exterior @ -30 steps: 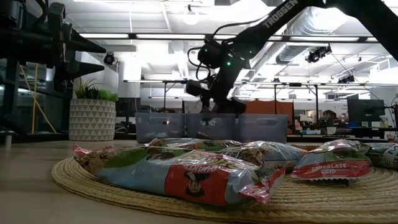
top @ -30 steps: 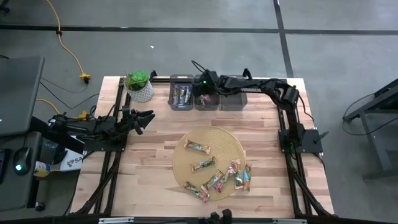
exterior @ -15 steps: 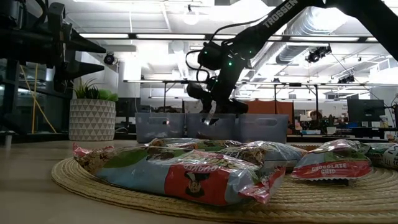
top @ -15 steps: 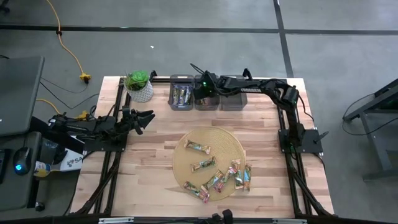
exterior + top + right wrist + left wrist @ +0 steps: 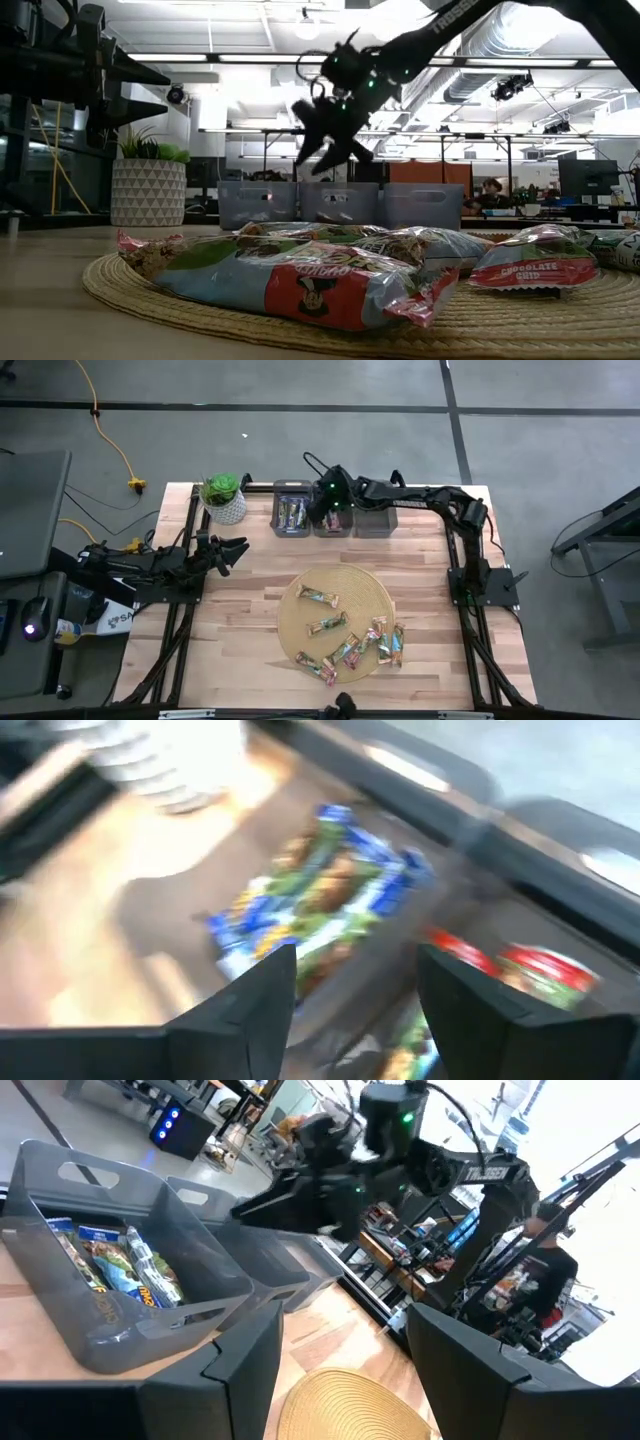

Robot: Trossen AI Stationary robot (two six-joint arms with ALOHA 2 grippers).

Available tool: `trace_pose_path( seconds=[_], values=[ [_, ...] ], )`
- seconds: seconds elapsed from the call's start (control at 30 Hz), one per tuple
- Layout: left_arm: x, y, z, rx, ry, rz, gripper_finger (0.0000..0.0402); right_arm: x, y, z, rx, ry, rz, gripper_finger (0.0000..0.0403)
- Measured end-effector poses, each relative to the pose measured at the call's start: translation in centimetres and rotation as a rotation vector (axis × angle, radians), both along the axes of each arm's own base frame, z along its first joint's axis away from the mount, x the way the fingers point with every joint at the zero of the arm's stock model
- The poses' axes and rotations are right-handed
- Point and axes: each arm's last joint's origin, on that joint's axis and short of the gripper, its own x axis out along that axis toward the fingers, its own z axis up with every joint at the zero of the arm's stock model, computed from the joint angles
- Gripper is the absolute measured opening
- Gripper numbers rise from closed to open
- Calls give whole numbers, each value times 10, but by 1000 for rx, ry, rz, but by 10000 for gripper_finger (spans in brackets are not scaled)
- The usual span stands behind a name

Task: Pick and place Granola Bars by type
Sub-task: Put the red granola bar into the middle black bin

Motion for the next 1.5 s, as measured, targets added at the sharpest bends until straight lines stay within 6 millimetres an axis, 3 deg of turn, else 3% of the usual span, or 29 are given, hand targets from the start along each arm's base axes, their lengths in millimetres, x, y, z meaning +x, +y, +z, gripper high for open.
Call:
trace_pose_path(
  seconds=[0.17, 0.37, 0.57, 0.8, 1.0, 1.17, 1.37, 1.5],
  values=[
    [0, 0, 0, 0, 0, 0, 211, -4, 14, 32, -21, -85, 186, 197],
    [0, 0, 0, 0, 0, 1, 211, -12, 49, 84, -107, -203, 332, 198],
    [0, 0, 0, 0, 0, 0, 211, -25, 96, 128, -204, -268, 383, 198],
    [0, 0, 0, 0, 0, 0, 211, -34, 163, 153, -236, -317, 511, 197],
    [0, 0, 0, 0, -1, 0, 211, -41, 232, 152, -180, -274, 700, 197],
    [0, 0, 0, 0, -1, 0, 211, -57, 281, 132, -212, -60, 847, 197],
    [0, 0, 0, 0, -1, 0, 211, -86, 316, 113, -404, 242, 966, 197],
    [0, 0, 0, 0, -1, 0, 211, -99, 336, 105, -512, 336, 1121, 197]
  ],
)
